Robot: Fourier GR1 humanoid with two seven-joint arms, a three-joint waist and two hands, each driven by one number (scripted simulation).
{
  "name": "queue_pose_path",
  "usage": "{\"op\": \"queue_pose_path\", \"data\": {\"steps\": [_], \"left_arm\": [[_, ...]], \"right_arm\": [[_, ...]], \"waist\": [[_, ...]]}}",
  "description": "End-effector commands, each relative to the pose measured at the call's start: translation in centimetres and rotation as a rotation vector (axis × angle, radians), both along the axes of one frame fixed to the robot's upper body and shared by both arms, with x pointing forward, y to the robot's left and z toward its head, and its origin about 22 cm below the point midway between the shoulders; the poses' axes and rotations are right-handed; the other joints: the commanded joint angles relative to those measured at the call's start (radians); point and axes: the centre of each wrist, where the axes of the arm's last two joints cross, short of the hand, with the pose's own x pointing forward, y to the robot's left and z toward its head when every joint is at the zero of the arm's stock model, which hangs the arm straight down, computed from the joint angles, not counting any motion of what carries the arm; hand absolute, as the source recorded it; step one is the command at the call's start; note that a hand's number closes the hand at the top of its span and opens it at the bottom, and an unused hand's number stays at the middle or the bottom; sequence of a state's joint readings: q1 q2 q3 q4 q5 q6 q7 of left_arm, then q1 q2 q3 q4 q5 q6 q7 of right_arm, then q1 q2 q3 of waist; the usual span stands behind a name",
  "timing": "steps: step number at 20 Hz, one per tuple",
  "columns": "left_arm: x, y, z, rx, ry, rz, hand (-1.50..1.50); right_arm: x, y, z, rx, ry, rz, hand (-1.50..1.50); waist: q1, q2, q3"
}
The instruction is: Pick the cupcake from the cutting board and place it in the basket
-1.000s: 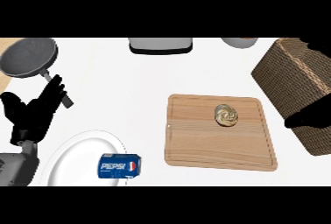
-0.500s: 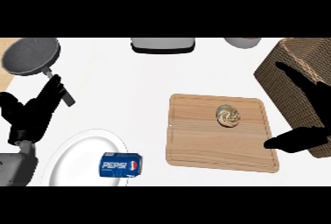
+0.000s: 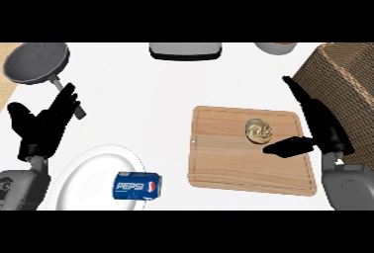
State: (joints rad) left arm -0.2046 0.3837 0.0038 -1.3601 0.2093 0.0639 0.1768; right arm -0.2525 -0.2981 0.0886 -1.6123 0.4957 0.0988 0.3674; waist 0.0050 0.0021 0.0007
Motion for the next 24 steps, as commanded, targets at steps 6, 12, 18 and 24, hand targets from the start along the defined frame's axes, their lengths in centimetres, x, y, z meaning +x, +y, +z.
{"op": "queue_pose_path", "data": {"steps": [6, 12, 18, 24], "left_arm": [[0.0, -2.0, -0.8, 0.009, -0.007, -0.008, 0.0], [1.0, 0.3, -1.0, -0.021, 0.016, -0.007, 0.0], [0.1, 0.6, 1.1, -0.01, 0.003, 0.001, 0.0], [0.9, 1.2, -0.1, -0.003, -0.006, -0.003, 0.0]], "right_arm": [[3.1, 1.5, -6.1, -0.061, 0.11, 0.0, -1.5], [3.1, -0.5, -6.5, -0.102, 0.176, 0.026, -1.5], [2.7, -1.5, -5.1, -0.087, 0.14, 0.034, -1.5], [2.7, -2.1, -6.3, -0.017, 0.132, 0.08, -1.5]], "waist": [[0.0, -0.001, -0.001], [-0.006, -0.001, -0.001], [-0.004, -0.003, -0.001], [-0.006, -0.001, -0.001]]}}
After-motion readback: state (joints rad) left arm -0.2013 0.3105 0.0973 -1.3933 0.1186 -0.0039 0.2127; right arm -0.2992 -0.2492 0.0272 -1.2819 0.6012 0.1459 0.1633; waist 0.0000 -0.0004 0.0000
